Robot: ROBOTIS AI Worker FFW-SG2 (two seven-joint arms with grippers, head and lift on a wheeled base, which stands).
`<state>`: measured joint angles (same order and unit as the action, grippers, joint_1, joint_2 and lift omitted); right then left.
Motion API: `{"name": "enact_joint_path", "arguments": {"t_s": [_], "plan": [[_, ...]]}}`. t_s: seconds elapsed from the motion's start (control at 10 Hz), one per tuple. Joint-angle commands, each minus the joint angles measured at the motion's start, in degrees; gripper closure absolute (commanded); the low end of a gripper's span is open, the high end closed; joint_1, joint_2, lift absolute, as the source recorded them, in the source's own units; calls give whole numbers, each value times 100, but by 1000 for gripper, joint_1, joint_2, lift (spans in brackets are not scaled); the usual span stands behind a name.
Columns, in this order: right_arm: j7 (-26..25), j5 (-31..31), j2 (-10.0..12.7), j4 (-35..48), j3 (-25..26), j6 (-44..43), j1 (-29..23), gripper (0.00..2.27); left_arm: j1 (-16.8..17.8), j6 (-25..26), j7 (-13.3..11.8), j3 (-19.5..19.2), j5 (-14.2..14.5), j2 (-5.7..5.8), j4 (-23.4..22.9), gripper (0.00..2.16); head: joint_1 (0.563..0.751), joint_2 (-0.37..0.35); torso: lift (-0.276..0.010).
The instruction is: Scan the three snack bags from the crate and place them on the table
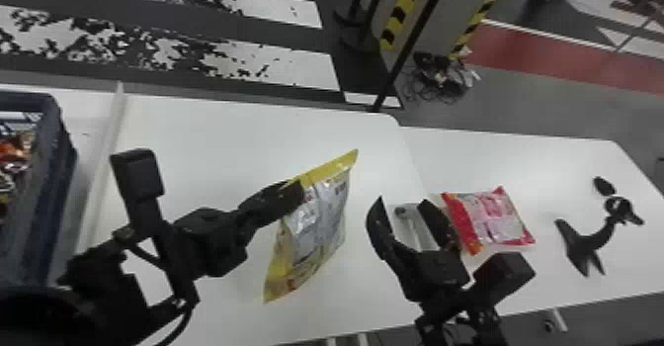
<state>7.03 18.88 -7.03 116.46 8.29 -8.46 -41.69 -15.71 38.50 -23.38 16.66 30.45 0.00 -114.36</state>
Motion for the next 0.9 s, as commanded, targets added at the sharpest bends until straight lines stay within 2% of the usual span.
{"name": "enact_joint_path", "arguments": {"t_s": [0.0,0.2,0.5,0.6,0.7,0.8], "plan": [[0,11,9,17,6,-19,-6,87,341,-57,-53,356,4,-15,670,1895,695,-350,-62],[0,19,26,35,33,-19,-6,87,657,-268,-167,690,-4,-15,1355,1895,695,-350,-62],[9,46,44,26,77,-36,-32,87,982,-673,-150,918,-136,-15,1997,1895,695,-350,-62],[9,63,44,26,86,-54,-32,87,991,-954,-97,953,-286,-15,2067,1895,695,-350,-62],[9,72,44,26,94,-36,-32,87,991,-1130,131,988,-497,-15,2076,1878,695,-350,-62],[18,72,44,26,94,-54,-32,87,1009,-1235,334,1006,-901,-15,2102,1872,695,-350,-62]]}}
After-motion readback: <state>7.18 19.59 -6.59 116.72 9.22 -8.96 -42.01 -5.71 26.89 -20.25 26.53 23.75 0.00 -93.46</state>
